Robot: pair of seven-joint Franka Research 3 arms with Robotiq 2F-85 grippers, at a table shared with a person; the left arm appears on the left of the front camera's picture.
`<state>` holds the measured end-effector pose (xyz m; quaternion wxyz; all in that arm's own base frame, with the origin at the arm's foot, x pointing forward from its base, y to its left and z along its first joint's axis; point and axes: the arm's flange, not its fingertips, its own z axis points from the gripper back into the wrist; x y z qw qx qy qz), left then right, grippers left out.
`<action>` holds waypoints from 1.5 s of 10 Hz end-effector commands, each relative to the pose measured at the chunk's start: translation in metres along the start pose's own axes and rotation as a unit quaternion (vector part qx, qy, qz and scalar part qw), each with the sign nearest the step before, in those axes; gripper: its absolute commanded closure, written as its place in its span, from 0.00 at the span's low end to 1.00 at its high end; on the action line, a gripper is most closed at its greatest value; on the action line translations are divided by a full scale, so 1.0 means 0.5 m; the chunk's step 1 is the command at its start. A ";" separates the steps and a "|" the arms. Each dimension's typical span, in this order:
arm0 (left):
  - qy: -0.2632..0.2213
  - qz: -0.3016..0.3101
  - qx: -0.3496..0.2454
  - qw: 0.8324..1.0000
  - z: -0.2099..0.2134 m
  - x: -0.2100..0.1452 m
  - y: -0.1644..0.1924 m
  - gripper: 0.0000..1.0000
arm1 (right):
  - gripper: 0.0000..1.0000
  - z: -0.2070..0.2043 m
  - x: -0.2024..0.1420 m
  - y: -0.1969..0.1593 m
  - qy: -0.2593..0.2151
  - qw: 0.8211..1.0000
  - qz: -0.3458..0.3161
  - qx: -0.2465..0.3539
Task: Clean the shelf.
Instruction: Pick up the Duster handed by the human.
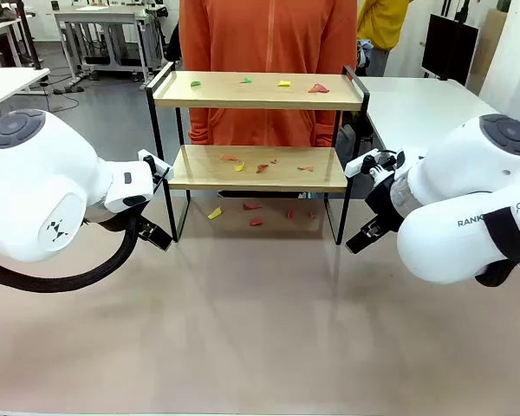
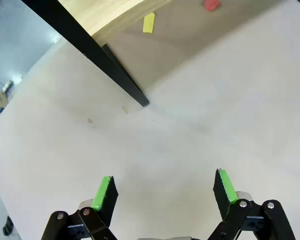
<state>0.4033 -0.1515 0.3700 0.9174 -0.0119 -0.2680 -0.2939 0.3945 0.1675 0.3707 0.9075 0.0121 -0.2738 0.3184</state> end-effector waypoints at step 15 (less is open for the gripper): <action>-0.030 -0.044 -0.147 0.988 0.168 0.061 0.219 0.00 | 0.00 0.129 0.085 -0.229 -0.085 0.994 -0.009 0.075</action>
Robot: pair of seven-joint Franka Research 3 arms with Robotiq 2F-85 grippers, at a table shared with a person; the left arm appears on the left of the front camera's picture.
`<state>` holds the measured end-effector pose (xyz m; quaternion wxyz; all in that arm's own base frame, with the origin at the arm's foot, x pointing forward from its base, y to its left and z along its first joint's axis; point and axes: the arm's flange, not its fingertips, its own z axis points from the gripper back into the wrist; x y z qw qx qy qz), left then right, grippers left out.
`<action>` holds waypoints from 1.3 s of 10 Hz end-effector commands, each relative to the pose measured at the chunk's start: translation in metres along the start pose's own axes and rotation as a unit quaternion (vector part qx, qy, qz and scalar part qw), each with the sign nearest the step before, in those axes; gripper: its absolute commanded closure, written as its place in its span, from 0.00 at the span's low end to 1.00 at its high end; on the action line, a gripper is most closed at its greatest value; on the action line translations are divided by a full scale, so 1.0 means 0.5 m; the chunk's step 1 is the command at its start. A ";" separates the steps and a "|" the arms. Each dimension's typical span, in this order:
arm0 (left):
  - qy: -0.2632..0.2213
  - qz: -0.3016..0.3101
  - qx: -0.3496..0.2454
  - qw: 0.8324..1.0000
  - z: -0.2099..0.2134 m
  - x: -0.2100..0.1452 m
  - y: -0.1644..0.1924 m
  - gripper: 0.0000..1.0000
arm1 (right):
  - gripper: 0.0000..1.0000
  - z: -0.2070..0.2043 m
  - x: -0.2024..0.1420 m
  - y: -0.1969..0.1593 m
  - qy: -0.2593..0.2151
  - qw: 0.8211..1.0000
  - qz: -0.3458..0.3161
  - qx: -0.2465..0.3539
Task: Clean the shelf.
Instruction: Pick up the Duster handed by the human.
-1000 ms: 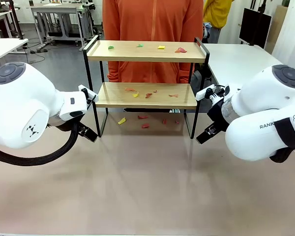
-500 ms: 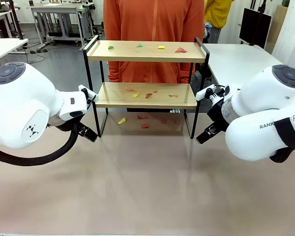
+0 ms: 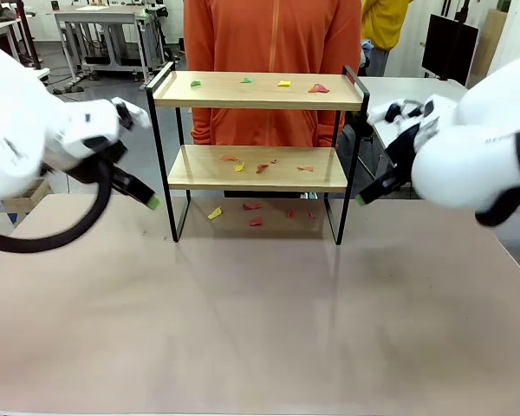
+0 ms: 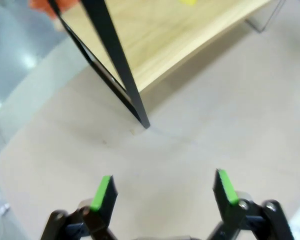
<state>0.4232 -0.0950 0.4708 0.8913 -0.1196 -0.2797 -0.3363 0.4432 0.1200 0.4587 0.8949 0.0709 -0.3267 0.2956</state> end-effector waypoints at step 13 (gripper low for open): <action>-0.060 -0.174 -0.215 0.959 0.032 -0.100 0.229 0.00 | 0.00 0.069 -0.050 -0.310 -0.084 0.980 0.133 0.126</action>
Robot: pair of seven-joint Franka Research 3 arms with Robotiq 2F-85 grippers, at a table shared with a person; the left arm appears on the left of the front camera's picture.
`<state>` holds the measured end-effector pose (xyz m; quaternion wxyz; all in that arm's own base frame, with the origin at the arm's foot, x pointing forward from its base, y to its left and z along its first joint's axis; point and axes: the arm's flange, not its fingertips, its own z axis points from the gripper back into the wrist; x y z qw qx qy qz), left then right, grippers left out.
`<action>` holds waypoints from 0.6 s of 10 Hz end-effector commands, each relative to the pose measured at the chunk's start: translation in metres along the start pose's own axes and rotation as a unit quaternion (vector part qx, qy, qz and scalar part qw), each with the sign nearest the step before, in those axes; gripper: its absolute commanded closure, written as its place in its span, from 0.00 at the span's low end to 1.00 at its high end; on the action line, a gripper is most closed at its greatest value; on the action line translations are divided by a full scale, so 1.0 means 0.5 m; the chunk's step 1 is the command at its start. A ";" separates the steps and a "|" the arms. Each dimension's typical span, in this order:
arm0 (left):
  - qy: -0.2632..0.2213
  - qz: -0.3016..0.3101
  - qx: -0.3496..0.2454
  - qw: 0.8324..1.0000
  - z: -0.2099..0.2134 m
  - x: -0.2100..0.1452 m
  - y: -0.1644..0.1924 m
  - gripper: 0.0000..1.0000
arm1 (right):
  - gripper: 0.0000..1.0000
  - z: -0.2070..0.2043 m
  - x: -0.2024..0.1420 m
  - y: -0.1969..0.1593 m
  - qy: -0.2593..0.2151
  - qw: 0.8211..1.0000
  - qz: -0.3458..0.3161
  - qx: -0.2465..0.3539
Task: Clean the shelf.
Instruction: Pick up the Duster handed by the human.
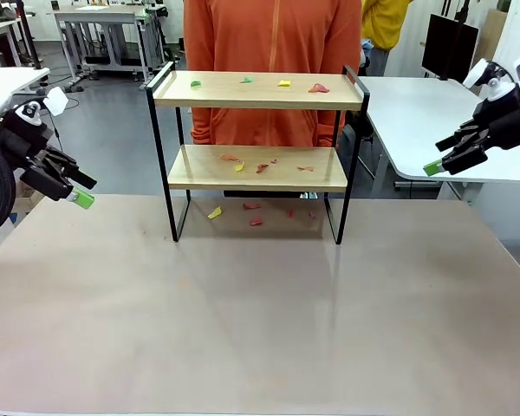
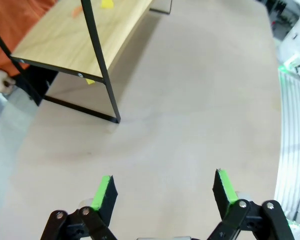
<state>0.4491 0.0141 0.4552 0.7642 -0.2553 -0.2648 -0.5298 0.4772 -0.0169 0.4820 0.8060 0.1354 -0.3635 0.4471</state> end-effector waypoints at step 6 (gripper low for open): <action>-0.184 -0.063 -0.063 0.979 0.010 -0.086 0.164 0.00 | 0.00 -0.037 -0.133 -0.248 -0.141 0.986 -0.005 0.092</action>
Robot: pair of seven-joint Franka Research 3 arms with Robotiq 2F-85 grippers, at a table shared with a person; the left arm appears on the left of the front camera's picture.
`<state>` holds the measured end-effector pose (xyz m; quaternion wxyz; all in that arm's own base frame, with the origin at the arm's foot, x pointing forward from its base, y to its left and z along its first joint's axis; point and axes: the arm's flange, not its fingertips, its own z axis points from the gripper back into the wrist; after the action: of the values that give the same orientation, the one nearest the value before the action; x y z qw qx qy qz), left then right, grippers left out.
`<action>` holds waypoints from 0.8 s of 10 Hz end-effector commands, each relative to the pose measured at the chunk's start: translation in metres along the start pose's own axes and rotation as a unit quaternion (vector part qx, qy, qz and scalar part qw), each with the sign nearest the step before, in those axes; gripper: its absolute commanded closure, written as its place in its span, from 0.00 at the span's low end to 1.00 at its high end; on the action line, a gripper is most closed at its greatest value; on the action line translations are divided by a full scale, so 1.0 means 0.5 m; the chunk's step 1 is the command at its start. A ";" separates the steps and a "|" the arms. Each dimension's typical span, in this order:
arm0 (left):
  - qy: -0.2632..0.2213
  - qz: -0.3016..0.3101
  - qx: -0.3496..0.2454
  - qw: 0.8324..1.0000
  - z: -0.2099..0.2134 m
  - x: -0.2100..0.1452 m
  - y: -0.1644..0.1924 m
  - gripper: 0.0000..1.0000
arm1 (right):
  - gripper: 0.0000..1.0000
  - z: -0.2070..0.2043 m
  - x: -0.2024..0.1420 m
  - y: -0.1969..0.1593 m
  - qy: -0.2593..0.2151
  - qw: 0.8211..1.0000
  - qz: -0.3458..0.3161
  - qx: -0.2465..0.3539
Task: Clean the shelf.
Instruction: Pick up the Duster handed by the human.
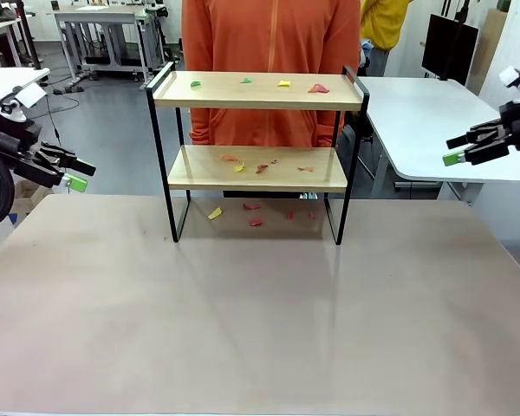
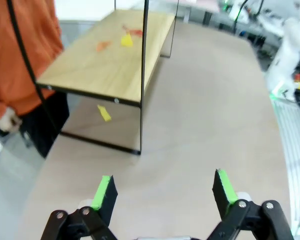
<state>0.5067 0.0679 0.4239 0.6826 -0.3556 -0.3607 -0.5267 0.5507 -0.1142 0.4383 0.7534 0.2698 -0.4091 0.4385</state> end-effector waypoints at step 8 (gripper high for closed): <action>-0.171 -0.122 0.005 0.978 0.033 -0.076 0.105 0.00 | 0.00 0.005 -0.061 -0.131 -0.113 0.992 0.045 0.020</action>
<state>0.5428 0.1060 0.3922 0.5630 -0.3760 -0.5014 -0.5387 0.5920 -0.1585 0.4105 0.6962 0.3088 -0.4731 0.4429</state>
